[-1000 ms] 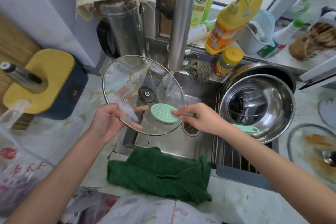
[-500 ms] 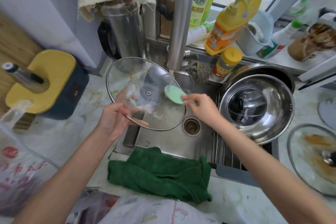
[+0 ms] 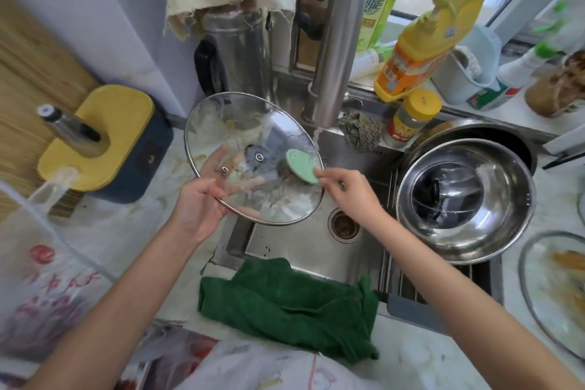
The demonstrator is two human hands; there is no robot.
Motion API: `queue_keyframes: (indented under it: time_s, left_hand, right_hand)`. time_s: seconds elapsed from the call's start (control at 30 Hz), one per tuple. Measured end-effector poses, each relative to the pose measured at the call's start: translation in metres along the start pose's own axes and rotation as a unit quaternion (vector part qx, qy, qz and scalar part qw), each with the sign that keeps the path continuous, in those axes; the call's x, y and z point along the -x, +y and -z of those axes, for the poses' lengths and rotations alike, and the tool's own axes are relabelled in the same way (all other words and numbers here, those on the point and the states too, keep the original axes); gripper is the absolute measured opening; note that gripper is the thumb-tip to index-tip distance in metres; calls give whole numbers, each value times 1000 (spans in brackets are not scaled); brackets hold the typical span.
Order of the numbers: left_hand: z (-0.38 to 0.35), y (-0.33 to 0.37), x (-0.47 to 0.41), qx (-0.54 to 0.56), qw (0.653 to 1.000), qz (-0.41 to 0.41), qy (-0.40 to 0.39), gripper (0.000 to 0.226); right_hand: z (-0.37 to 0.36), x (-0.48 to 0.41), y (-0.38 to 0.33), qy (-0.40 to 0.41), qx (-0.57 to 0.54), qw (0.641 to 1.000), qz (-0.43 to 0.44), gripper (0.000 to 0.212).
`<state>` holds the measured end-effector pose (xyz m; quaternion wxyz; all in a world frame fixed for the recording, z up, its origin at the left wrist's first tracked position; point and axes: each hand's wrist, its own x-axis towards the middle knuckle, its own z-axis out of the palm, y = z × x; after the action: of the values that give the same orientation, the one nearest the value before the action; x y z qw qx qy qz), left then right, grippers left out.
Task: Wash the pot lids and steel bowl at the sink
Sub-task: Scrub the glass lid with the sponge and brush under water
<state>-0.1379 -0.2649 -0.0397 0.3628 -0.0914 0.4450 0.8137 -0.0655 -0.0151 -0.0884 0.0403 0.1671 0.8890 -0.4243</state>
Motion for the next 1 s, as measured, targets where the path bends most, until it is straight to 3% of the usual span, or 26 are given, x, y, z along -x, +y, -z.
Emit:
queue_keyframes:
  time_s: [0.07, 0.2, 0.37, 0.47, 0.53, 0.63, 0.8, 0.93, 1.0]
  left_hand:
    - [-3, -1, -2, -9, 1000, 0, 20, 112]
    - [-4, -2, -7, -5, 999, -12, 36, 109]
    - [-11, -6, -9, -26, 999, -11, 40, 99]
    - [-11, -4, -9, -23, 999, -14, 34, 92]
    - [-10, -3, -7, -21, 1000, -13, 14, 88]
    - [-13, -5, -8, -47, 999, -7, 12, 95]
    - [-15, -2, -11, -44, 999, -19, 19, 85]
    - [-14, -3, -11, -53, 998, -19, 10, 95]
    - [-16, -3, -10, -59, 998, -21, 11, 96]
  right_hand:
    - [4, -7, 5, 41, -10, 998, -37, 22]
    - [-17, 17, -13, -50, -45, 997, 45, 22]
    - [6, -3, 6, 52, -4, 997, -54, 22]
    - [-10, 23, -8, -31, -27, 999, 16, 21]
    - [-3, 25, -2, -40, -12, 999, 17, 22]
    - [13, 3, 12, 55, 19, 996, -60, 22]
    - [-11, 33, -16, -47, -55, 997, 30, 23]
    - [13, 9, 5, 40, -2, 998, -53, 24]
    - [8, 18, 0, 26, -33, 998, -51, 23]
